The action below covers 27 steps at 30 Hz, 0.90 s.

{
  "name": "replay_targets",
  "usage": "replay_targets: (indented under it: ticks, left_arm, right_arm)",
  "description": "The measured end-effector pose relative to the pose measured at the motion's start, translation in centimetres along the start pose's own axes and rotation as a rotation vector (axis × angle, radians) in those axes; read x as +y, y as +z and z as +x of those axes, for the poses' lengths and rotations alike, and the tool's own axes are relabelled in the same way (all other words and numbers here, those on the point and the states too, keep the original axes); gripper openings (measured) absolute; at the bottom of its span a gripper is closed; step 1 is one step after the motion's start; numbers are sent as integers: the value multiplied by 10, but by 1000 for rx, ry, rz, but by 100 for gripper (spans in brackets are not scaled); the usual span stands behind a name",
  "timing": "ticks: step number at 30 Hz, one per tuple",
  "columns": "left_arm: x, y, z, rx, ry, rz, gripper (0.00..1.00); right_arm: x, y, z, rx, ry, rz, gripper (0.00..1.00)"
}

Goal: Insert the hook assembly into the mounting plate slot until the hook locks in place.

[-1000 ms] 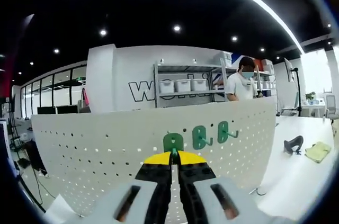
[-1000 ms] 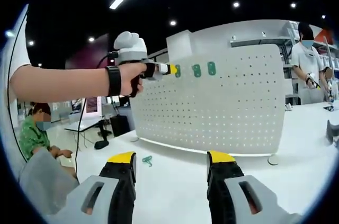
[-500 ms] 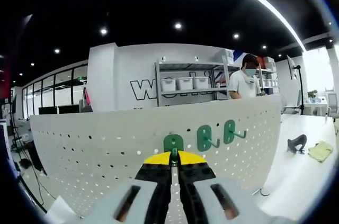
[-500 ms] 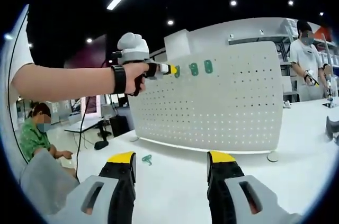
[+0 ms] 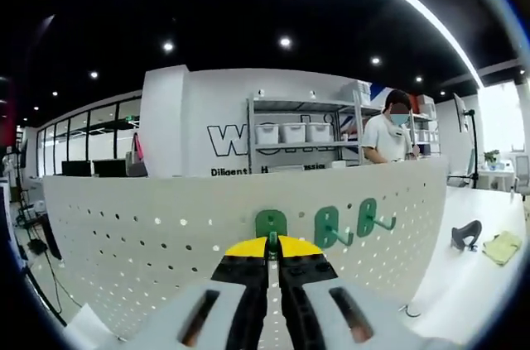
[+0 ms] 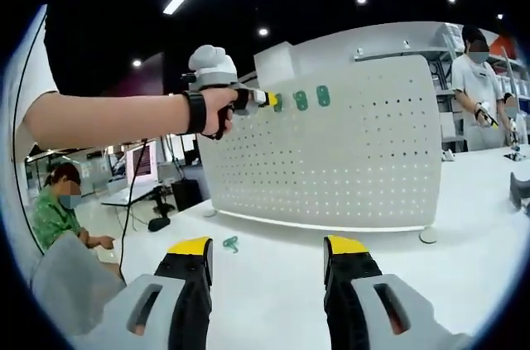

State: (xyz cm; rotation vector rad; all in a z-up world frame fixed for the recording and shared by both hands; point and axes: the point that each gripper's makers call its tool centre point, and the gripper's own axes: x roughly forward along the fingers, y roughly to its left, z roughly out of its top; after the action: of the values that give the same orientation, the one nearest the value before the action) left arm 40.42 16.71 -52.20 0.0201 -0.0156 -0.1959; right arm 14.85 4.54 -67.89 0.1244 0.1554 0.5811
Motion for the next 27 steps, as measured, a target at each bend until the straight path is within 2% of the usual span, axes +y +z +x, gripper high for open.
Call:
replay_targets:
  ticks: [7,27]
  left_arm:
    - [-1,-6,3,16,18,-6,3]
    - [-1,-8,5,31,53,-30,3]
  right_arm:
    - [-3,-6,-1,12,-5,4,55]
    - [4,-9,0,14,9,17,55]
